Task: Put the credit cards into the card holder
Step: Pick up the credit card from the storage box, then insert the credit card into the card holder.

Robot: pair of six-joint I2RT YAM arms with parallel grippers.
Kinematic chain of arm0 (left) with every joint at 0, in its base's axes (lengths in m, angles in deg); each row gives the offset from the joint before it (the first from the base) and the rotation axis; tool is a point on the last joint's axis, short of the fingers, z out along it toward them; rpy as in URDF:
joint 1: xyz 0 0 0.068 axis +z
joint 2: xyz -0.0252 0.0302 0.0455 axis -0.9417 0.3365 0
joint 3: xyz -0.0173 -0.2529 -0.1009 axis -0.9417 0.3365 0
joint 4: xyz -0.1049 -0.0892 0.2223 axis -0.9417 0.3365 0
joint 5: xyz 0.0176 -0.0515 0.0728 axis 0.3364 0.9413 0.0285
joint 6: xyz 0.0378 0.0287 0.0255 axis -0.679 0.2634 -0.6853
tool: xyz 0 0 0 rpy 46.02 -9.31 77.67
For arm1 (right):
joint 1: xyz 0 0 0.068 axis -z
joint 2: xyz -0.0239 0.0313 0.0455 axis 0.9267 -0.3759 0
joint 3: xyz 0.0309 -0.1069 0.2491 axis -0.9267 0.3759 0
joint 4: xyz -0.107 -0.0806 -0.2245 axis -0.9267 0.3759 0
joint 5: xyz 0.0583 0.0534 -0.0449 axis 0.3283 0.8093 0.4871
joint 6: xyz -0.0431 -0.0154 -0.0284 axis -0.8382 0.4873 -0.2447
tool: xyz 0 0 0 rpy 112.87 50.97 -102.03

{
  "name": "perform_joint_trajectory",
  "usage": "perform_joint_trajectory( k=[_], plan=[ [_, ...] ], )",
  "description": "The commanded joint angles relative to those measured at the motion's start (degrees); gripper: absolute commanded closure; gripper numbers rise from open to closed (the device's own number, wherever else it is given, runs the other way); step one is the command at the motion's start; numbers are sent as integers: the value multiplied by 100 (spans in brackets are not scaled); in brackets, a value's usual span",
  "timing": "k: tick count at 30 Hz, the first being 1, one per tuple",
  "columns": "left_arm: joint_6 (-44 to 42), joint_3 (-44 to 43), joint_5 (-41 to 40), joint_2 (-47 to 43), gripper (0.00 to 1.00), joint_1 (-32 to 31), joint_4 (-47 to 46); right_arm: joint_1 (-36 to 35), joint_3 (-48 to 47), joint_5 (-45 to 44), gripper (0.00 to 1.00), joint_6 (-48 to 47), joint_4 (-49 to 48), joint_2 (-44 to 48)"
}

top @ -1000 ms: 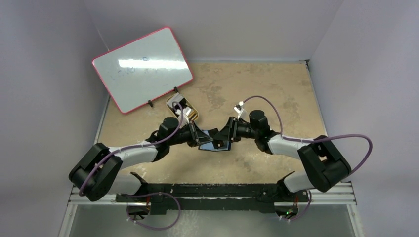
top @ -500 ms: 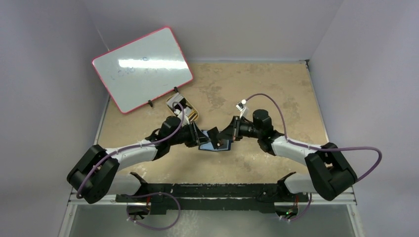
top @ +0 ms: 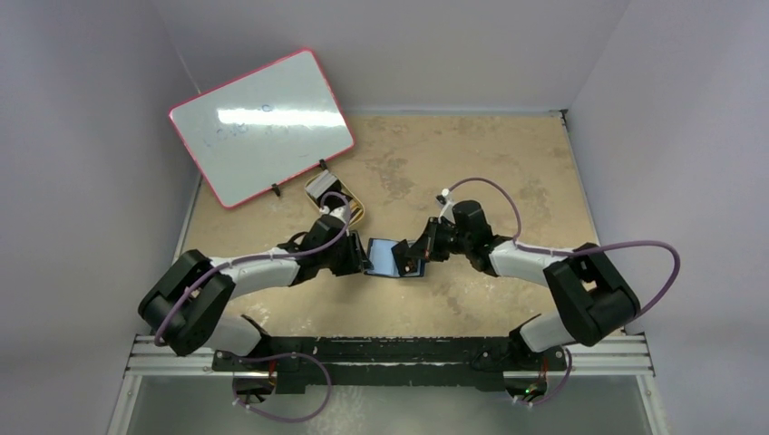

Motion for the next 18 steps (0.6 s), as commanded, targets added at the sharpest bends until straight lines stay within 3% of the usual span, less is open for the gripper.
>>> perform_joint_trajectory(
  k=[1, 12, 18],
  plan=[
    [-112, -64, 95, 315, 63, -68, -393, 66, -171, -370, 100, -39, 42, -128],
    [267, 57, 212, 392, 86, -338, -809, 182, -98, -583, 100, 25, 80, -33],
    [345, 85, 81, 376, 92, -379, -815, 211, -81, -871, 100, -49, 305, 201]
  ],
)
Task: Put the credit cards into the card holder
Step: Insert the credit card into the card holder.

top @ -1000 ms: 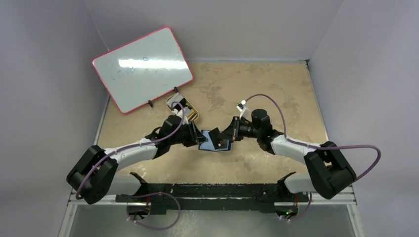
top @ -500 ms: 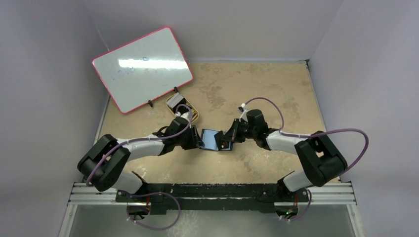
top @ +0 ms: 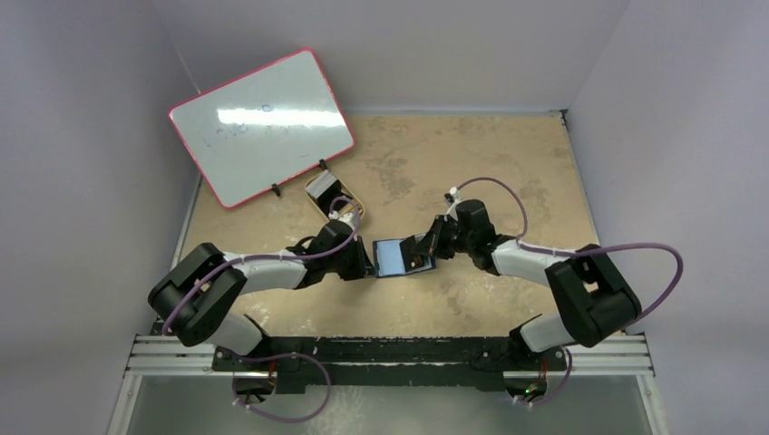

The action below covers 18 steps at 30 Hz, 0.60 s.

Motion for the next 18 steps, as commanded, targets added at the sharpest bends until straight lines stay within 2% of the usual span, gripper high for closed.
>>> perform_joint_trajectory(
  k=[1, 8, 18],
  plan=[
    [126, 60, -133, -41, 92, -44, -164, 52, -69, -299, 100, -66, 113, 288],
    [215, 75, -111, -13, 93, -64, -228, 63, -8, -316, 100, -115, 27, 219],
    [281, 21, -46, 83, 93, -65, -288, 68, 180, 166, 100, -143, -674, -211]
  ],
)
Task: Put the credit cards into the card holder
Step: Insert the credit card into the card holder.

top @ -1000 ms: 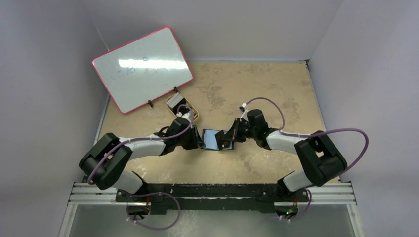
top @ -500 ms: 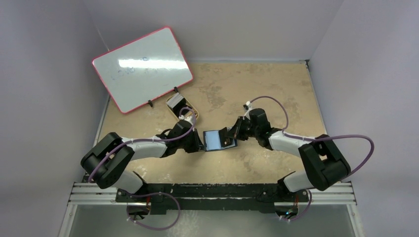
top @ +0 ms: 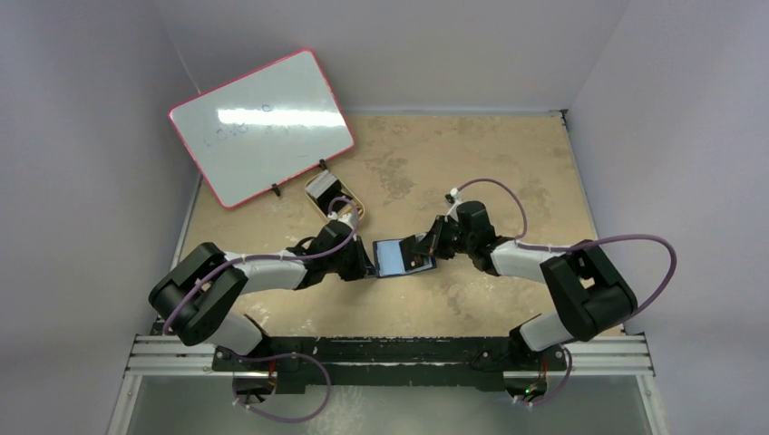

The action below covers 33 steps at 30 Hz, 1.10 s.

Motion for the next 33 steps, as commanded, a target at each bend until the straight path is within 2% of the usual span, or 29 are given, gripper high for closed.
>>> perform_joint_trajectory(
  k=[1, 25, 28, 33],
  plan=[
    [14, -40, -66, 61, 93, -39, -147, 14, 90, 237, 100, -113, -420, -149],
    [-44, -93, -143, 0, 93, -47, 63, 17, 292, 491, 100, 286, -1480, -793],
    [-53, -94, -157, -28, 94, -43, 98, 8, 228, 439, 100, 157, -1265, -780],
    [-154, -151, -176, -144, 94, -46, 257, 8, -71, -151, 82, -237, -27, -514]
  ],
)
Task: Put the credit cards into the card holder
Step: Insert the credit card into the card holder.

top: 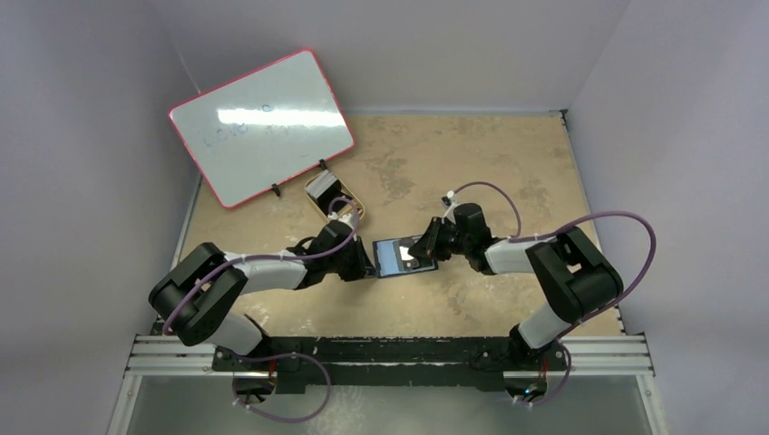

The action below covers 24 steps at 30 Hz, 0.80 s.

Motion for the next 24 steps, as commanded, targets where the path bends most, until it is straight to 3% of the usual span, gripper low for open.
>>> perform_joint_trajectory(
  k=[1, 6, 14, 24],
  plan=[
    [-197, -168, -178, -200, 93, -36, 335, -1, -218, -600, 78, -455, 1130, 257],
    [-135, -184, -328, -499, 92, -36, 460, 0, -356, -1017, 65, -577, 1605, 415],
    [59, -262, -490, -678, 83, -29, 142, 0, -612, -1288, 60, -720, 2188, 645],
    [216, -380, -348, -550, 80, -28, -280, -3, -829, -1490, 53, -1073, 2800, 960]
  ],
)
